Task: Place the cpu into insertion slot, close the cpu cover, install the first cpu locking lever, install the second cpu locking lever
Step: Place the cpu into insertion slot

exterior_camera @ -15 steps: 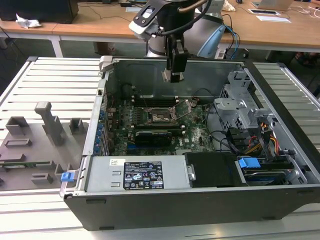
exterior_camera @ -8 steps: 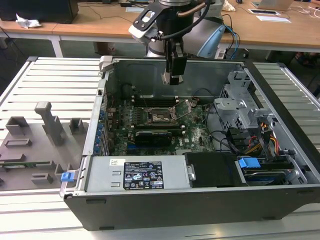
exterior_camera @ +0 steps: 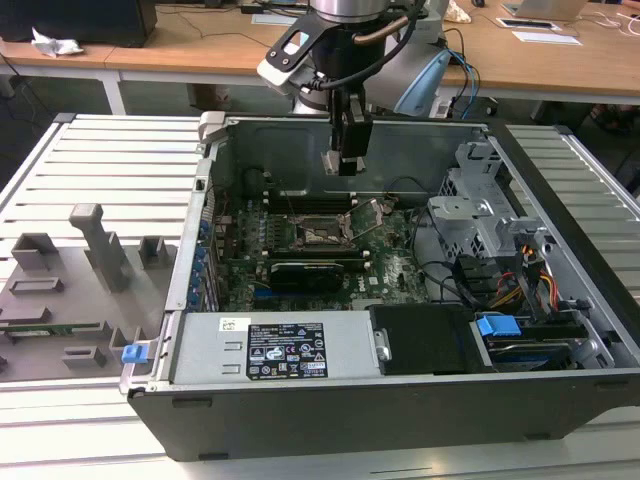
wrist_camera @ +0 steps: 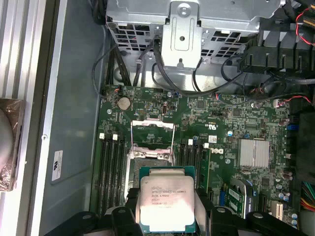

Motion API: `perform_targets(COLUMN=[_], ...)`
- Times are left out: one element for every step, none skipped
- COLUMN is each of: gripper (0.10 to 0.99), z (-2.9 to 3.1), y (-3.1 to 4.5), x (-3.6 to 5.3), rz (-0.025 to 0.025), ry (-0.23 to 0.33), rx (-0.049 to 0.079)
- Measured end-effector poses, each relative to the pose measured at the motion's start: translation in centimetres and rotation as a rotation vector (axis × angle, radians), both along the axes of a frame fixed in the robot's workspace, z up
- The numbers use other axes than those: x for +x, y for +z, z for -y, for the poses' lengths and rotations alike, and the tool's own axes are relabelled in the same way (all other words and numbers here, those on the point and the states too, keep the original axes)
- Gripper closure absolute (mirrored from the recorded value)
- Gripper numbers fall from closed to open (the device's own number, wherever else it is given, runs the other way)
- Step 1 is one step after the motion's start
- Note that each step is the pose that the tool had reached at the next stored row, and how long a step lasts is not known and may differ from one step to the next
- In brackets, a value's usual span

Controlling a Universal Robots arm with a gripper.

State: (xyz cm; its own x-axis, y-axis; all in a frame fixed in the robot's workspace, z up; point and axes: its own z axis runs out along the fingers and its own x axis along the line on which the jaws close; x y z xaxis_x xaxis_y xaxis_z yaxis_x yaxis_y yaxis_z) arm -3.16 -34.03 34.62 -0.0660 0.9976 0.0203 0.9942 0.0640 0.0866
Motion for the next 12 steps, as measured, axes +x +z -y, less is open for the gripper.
perform_targets(gripper=[0.557, 0.557, 0.557, 0.557, 0.557, 0.557, 0.557, 0.557, 0.557, 0.557, 0.557, 0.557], z=[0.0, 0.0, 0.0, 0.0, 0.0, 0.0, 0.0, 0.0, 0.0, 0.0, 0.0, 0.0], y=[-0.05, -0.09, -0.16, -0.2, -0.25, -0.31, -0.39, -0.43, -0.47, -0.56, -0.64, -0.68], x=[0.0, 0.0, 0.0, 0.0, 0.0, 0.0, 0.0, 0.0, 0.0, 0.0, 0.0, 0.0], rz=[-0.0002, -0.0003, -0.0003, -0.0004, -0.0005, -0.0006, -0.0008, -0.001, -0.0011, -0.0013, -0.0015, -0.0015], ry=[0.0, 0.0, 0.0, 0.0, 0.0, 0.0, 0.0, 0.0, 0.0, 0.0, 0.0, 0.0], rx=[0.0, 0.0, 0.0, 0.0, 0.0, 0.0, 0.0, 0.0, 0.0, 0.0, 0.0, 0.0])
